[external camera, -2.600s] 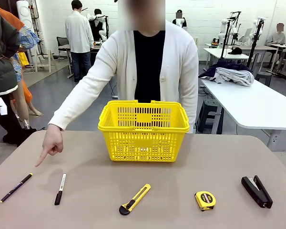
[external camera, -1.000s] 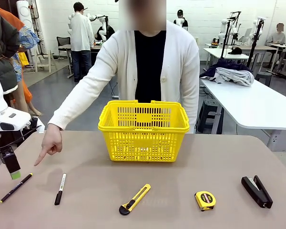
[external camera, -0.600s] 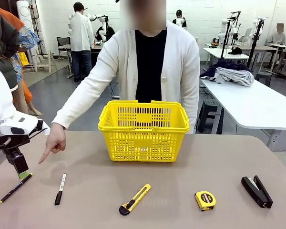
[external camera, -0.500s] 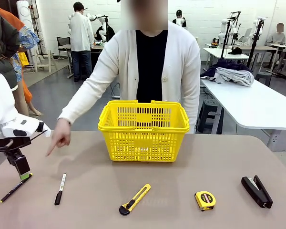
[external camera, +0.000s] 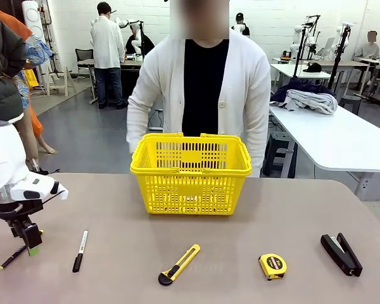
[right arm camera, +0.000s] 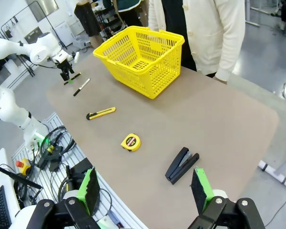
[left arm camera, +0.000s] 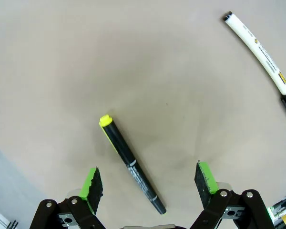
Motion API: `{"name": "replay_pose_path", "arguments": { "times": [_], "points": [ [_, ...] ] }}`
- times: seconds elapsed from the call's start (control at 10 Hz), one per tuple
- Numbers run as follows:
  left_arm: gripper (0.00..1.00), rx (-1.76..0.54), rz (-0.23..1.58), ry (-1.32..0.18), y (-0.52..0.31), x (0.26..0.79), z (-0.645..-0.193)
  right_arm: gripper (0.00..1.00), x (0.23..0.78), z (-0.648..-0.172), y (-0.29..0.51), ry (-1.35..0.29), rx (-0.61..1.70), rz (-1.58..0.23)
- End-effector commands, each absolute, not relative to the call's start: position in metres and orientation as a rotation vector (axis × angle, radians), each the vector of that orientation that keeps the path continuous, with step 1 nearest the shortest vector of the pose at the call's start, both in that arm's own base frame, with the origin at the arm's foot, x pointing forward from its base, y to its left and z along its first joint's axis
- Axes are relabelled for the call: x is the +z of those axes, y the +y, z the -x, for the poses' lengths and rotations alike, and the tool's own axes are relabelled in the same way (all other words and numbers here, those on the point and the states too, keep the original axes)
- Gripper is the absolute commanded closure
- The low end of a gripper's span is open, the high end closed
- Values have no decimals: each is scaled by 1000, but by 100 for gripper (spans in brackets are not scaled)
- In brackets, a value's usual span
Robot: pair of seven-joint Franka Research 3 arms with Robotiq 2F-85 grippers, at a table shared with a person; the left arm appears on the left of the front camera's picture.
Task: Place the items the person wants into the basket.
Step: Pick up the item the person points to and place it in the Market Basket.
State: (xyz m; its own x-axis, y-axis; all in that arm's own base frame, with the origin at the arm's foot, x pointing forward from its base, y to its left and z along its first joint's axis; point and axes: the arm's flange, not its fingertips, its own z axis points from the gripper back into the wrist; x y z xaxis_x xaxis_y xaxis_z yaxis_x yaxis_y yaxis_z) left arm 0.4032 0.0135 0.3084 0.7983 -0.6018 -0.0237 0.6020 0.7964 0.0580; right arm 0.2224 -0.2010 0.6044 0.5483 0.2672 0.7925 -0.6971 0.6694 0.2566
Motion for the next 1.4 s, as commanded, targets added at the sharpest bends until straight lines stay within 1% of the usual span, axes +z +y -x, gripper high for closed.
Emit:
{"name": "replay_pose_path", "arguments": {
  "times": [0.0,0.3,1.1,1.2,1.3],
  "points": [
    [0,-632,-50,-63,19,289,-360,0,607,-223,-202,-813,626,-620],
    [0,-611,-62,-95,21,291,-357,0,607,-223,-202,-813,626,-620],
    [0,-584,-48,-61,24,307,-355,0,607,-223,-202,-813,626,-620],
    [54,-588,-46,-49,24,303,-356,0,607,-223,-202,-813,626,-620],
    [56,-590,-43,-43,24,302,-356,0,607,-223,-202,-813,626,-620]
  ]
}}
